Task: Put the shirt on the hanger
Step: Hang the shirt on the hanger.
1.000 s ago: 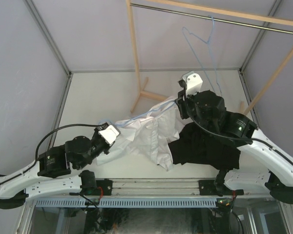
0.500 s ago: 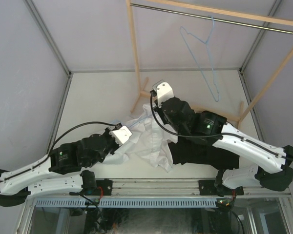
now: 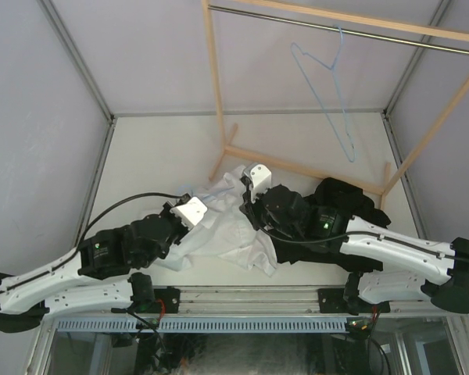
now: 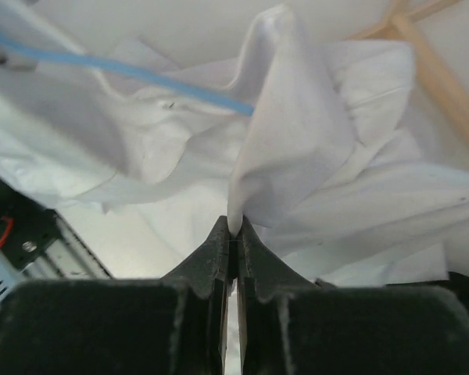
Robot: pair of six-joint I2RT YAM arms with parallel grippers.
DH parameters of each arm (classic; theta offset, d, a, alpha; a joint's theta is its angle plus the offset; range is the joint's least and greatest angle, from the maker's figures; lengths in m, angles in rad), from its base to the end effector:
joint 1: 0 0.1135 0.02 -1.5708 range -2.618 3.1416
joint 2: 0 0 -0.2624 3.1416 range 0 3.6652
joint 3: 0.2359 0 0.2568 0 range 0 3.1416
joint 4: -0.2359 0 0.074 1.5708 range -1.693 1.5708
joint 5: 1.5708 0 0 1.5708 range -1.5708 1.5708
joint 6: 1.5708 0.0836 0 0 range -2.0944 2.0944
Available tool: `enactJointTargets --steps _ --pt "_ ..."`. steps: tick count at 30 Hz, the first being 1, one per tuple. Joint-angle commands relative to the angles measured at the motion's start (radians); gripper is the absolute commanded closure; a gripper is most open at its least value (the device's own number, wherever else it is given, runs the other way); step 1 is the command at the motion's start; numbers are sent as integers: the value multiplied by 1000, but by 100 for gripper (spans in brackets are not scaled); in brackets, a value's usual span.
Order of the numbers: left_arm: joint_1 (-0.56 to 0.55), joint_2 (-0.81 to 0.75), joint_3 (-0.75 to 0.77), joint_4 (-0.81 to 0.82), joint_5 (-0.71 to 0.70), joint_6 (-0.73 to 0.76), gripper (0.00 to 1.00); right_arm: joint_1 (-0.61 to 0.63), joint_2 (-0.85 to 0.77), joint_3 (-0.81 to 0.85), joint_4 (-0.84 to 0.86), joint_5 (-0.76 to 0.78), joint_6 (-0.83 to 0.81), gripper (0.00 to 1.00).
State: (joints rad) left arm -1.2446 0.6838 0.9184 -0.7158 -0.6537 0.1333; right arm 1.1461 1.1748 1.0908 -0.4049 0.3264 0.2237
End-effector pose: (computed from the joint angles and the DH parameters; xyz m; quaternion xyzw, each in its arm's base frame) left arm 0.1026 -0.1447 0.3307 0.3865 0.7310 -0.0256 0.5618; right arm 0.1513 0.2695 0.3225 -0.3015 0.7947 0.2136 0.4816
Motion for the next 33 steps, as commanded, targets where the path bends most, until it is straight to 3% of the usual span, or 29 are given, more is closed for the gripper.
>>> enactJointTargets --steps 1,10,26,29,33 --pt "44 -21 77 124 -79 -49 100 65 -74 -75 177 -123 106 100" --pt "72 22 276 196 -85 44 100 141 -139 -91 321 -199 68 100" --pt "72 307 966 147 -45 367 100 86 -59 257 260 -259 -45 100" --pt "73 315 962 132 -59 373 100 89 -38 244 247 -284 -22 100" --pt "72 273 800 138 -85 335 100 125 -11 133 307 -299 31 100"
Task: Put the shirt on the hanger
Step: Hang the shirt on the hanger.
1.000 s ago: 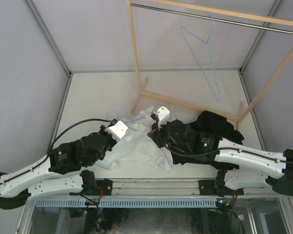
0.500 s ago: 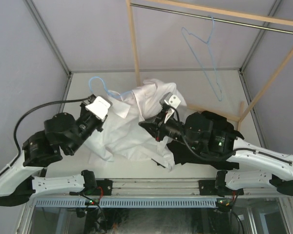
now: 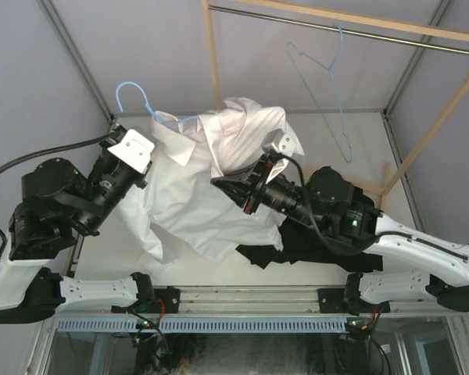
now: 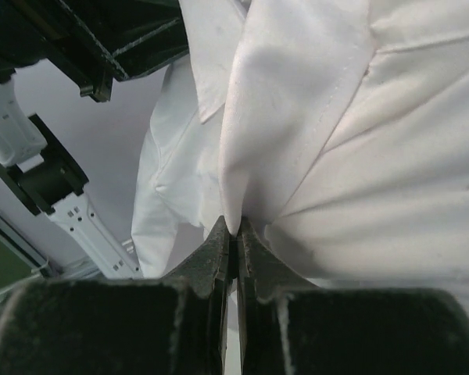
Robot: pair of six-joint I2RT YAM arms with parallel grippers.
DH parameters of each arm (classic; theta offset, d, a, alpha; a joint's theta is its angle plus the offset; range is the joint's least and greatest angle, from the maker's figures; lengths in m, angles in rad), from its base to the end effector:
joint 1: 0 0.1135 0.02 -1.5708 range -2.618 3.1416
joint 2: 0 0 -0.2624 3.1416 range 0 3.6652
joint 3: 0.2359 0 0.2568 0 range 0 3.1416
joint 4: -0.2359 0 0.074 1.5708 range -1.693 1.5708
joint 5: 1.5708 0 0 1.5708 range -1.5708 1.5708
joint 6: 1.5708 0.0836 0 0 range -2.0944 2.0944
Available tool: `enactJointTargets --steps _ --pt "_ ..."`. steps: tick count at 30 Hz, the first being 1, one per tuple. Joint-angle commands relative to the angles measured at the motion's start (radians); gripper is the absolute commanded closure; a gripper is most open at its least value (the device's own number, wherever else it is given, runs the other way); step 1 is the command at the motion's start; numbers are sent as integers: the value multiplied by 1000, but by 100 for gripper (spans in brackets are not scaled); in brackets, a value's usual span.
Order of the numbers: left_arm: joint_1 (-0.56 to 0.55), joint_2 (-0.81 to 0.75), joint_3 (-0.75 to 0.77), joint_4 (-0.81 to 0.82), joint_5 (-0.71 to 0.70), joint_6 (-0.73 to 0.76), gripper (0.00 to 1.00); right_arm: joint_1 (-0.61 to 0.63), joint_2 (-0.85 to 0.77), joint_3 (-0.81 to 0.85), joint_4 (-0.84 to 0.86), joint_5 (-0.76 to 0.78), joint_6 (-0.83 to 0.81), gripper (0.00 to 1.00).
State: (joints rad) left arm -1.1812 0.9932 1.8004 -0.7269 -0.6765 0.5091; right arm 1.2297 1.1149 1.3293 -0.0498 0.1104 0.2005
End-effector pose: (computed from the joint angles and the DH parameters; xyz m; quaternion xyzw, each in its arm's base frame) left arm 0.1034 -0.1140 0.5664 0.3167 0.6070 -0.0162 0.7287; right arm 0.1059 0.2708 0.4866 -0.2811 0.5827 0.4725 0.5985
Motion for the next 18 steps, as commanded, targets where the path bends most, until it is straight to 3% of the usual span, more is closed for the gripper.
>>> enactJointTargets --steps 1,4,8,13,18 --pt "8 -51 -120 151 -69 -59 100 50 51 -143 -29 -87 73 100" --pt "8 -93 -242 162 -71 -107 100 69 62 -242 33 -128 127 100" --pt "10 -149 -392 160 -72 -147 100 95 24 -282 -10 -75 111 98" --pt "11 -248 -553 128 20 -179 100 84 -132 -313 -103 19 35 62" --pt "11 -351 -692 131 146 -168 100 50 -252 -297 -231 -20 -33 50"
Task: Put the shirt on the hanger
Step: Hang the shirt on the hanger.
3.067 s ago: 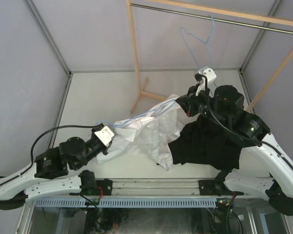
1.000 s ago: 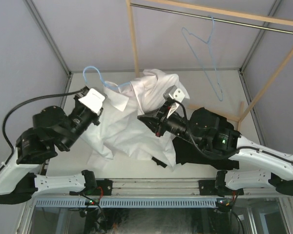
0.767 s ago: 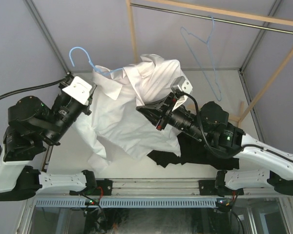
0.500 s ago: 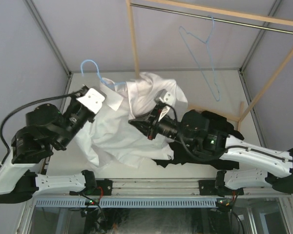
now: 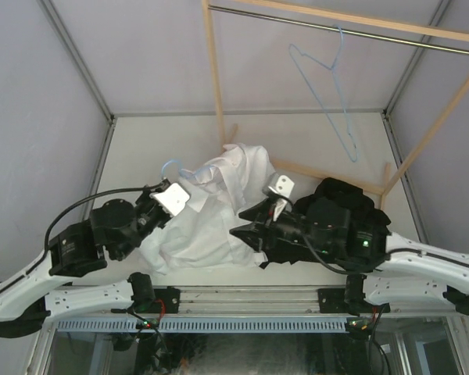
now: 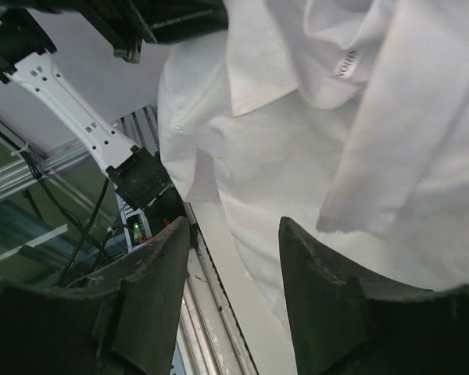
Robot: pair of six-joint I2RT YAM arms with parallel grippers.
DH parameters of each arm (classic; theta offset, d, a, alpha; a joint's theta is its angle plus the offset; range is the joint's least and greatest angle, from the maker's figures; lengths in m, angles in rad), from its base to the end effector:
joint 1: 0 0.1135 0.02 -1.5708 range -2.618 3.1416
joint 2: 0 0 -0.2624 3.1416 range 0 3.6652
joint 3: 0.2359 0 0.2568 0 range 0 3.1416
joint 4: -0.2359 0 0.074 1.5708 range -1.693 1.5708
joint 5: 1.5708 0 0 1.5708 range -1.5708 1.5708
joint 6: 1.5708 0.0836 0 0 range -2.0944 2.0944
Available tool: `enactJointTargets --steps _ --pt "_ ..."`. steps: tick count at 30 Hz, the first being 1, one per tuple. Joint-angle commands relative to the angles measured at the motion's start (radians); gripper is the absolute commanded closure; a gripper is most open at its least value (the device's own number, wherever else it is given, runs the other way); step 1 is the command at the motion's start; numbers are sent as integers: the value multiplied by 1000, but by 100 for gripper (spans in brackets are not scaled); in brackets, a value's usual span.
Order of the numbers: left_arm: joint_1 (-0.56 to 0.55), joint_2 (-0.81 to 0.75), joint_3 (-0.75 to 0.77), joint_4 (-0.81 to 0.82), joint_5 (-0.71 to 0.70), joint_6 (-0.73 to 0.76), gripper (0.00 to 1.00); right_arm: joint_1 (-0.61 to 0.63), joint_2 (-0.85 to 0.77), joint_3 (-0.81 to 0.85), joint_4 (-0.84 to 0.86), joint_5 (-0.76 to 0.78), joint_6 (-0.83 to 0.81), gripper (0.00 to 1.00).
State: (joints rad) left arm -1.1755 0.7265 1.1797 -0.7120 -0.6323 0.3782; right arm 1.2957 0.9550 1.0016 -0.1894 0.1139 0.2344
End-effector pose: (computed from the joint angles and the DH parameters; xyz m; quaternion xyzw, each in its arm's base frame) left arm 0.1067 -0.1275 0.4149 0.3928 0.6700 0.0020 0.6299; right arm 0.0826 0.2578 0.3769 -0.3497 0.6696 0.4218 0.5014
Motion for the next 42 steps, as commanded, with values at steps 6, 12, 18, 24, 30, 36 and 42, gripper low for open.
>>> enactJointTargets --steps 6,12,18,24,30,36,42 --pt "4 -158 -174 101 266 21 100 -36 -160 99 -212 4 -133 49" --pt "4 -166 -213 88 446 82 100 -80 -73 223 -236 -84 -161 51" --pt "4 -135 -202 86 513 100 100 -113 38 286 -171 -300 -218 50" --pt "5 -123 -179 70 554 105 100 -141 98 285 -54 -441 -215 46" --pt "5 -117 -172 75 585 100 100 -141 145 272 37 -457 -230 51" --pt "4 -105 -169 83 603 90 100 -141 182 244 110 -451 -234 55" --pt "5 -106 -164 97 605 78 100 -141 235 243 116 -457 -243 66"
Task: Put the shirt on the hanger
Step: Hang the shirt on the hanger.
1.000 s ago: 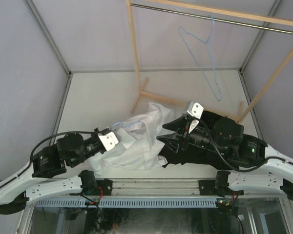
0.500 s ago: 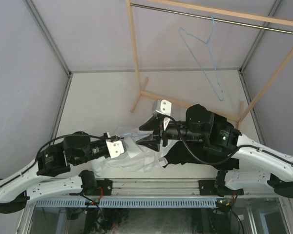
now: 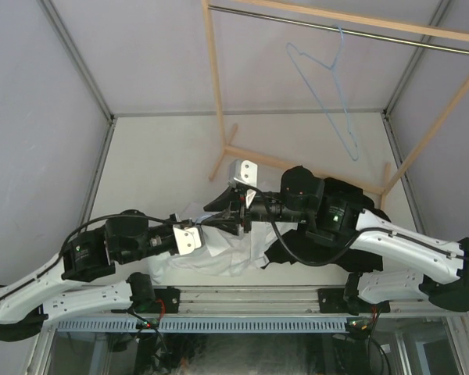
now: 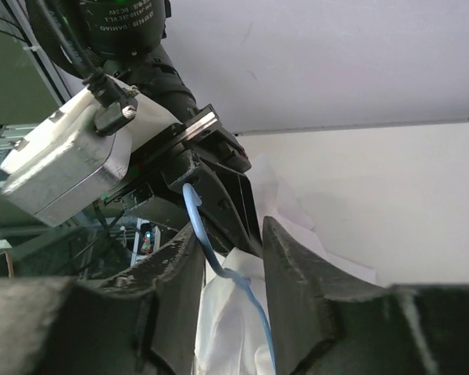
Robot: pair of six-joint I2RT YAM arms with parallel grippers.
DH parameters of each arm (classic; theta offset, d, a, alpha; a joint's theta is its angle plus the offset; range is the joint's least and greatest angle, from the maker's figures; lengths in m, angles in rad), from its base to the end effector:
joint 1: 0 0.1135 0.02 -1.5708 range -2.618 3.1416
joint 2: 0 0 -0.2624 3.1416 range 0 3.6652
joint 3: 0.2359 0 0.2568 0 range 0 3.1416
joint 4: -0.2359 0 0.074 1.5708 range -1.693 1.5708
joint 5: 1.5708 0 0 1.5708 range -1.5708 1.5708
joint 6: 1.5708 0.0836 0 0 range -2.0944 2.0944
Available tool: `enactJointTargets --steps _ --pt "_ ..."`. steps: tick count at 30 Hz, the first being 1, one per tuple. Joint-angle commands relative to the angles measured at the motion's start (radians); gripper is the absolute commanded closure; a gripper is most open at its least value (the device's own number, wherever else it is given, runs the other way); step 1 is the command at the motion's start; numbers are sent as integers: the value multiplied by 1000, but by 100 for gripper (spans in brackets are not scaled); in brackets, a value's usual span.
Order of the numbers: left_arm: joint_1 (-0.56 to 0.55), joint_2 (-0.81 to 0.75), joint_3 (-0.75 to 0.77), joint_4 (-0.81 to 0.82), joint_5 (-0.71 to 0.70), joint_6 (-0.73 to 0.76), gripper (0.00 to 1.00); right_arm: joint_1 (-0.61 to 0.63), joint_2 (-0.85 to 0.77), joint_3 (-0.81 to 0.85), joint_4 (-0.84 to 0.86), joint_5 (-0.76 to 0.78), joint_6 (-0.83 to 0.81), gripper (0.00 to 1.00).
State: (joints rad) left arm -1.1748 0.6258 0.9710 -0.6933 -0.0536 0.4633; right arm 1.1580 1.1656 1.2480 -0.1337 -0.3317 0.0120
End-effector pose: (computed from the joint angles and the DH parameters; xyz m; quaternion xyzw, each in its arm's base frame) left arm 0.0697 -0.1551 0.3545 0.5875 0.5703 -0.1793 0.5455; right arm 0.1008 0.2979 0.4272 -0.4832 0.5392 0.4749 0.5002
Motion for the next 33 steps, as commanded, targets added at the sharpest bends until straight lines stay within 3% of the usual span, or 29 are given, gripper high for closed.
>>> enactJointTargets --steps 1,6,10,13,16,21,30,33 --pt "3 -8 43 83 25 -12 100 -3 30 -8 60 -11 -24 68" --pt "3 -42 24 116 -1 -32 100 -3 23 -59 81 5 -25 74" --pt "4 -60 10 131 -6 -41 99 -2 1 -73 92 5 -30 100" --pt "4 -66 2 140 -30 -61 89 -4 -31 -73 104 30 -30 100" --pt "4 -85 -11 150 -57 -86 65 -21 -70 -52 91 44 -32 100" --pt "3 -142 -29 175 -140 -114 3 -63 -116 40 -29 103 -75 100" --pt "4 -275 -99 255 -416 -203 0 -127 -234 91 -107 229 -53 100" --pt "3 -293 -155 306 -438 -251 0 -128 -265 90 -102 248 -27 100"
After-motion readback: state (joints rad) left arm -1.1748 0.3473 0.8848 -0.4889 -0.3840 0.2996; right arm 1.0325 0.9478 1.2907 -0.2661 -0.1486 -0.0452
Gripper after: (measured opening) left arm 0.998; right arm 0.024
